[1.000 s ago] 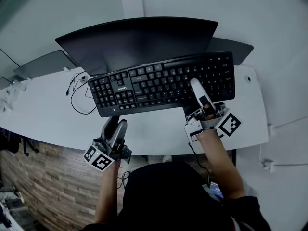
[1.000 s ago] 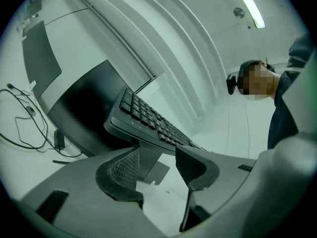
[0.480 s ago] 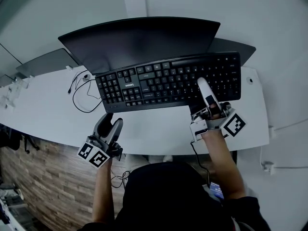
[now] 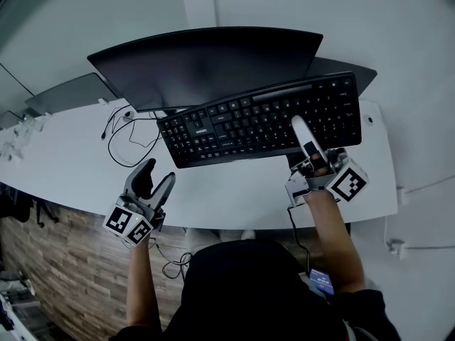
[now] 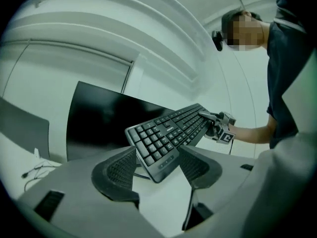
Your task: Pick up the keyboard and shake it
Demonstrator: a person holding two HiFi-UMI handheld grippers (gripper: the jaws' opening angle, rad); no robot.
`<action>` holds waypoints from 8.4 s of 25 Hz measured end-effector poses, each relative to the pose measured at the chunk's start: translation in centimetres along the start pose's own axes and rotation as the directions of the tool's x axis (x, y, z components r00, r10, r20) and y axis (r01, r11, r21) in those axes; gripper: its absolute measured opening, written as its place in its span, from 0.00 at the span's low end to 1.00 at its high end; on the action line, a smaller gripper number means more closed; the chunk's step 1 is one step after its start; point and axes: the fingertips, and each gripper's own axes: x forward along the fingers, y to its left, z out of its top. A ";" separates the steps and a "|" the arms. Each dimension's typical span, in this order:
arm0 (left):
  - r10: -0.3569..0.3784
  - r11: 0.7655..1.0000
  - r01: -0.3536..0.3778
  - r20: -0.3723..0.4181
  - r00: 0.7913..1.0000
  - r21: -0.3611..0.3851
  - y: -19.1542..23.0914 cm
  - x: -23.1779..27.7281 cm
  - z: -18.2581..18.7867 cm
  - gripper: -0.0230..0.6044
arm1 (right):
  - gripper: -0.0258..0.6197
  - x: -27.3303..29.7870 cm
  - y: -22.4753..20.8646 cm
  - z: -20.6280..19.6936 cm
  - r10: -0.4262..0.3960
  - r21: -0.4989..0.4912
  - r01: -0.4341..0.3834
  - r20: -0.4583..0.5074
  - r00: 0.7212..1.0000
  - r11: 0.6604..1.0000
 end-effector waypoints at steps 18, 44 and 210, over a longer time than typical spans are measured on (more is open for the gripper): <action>-0.310 0.926 0.355 -0.281 0.908 0.127 -3.4 6.1 4.6 0.53 | 0.17 1.5 0.7 -1.0 0.085 -0.010 -0.089 -0.196 0.977 0.996; -0.600 0.738 0.672 -0.509 0.617 -0.054 -8.7 4.2 1.0 0.55 | 0.17 1.0 5.6 -5.6 0.320 0.053 -0.321 -0.331 0.888 0.945; 0.343 0.461 0.634 -0.784 0.518 0.620 -0.1 4.4 -1.0 0.19 | 0.39 3.3 1.8 -17.5 -0.660 -0.480 -0.871 -0.690 0.298 0.108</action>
